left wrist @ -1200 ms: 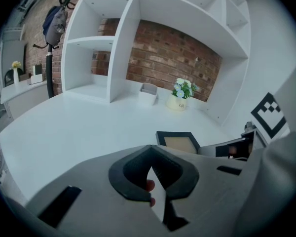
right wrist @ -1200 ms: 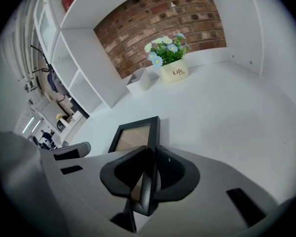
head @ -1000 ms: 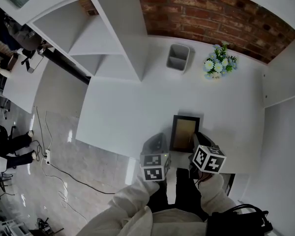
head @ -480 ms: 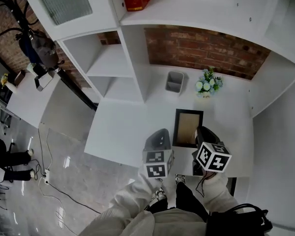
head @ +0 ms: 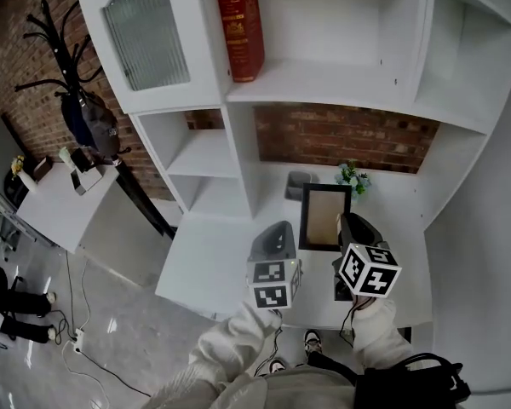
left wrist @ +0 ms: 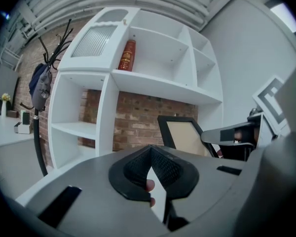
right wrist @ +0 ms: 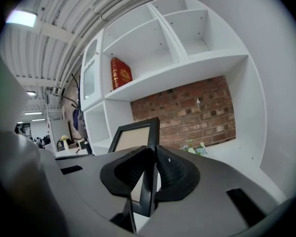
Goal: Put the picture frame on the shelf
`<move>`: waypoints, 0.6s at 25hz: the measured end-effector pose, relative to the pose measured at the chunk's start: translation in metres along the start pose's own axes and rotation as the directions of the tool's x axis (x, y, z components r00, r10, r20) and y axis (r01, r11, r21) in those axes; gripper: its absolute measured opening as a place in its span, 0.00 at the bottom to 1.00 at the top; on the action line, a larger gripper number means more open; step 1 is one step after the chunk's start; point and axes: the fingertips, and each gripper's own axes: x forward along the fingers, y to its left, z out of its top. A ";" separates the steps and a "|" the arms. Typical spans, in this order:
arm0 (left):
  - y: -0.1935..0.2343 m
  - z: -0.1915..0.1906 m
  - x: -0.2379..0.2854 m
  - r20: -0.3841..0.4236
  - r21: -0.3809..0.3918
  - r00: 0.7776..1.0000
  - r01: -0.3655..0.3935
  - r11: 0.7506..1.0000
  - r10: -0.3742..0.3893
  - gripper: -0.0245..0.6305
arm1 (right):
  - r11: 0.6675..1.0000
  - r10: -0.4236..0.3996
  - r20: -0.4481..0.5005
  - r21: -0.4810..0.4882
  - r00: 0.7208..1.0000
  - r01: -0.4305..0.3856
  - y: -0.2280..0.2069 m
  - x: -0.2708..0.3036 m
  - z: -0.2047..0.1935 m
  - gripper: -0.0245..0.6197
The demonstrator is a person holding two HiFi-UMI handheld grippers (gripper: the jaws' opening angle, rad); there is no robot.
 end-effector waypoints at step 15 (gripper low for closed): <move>0.009 0.133 0.014 0.209 0.087 0.977 0.024 0.996 -0.042 0.04 | 0.991 0.024 0.252 -0.132 0.967 0.010 0.027 0.007 0.149 0.15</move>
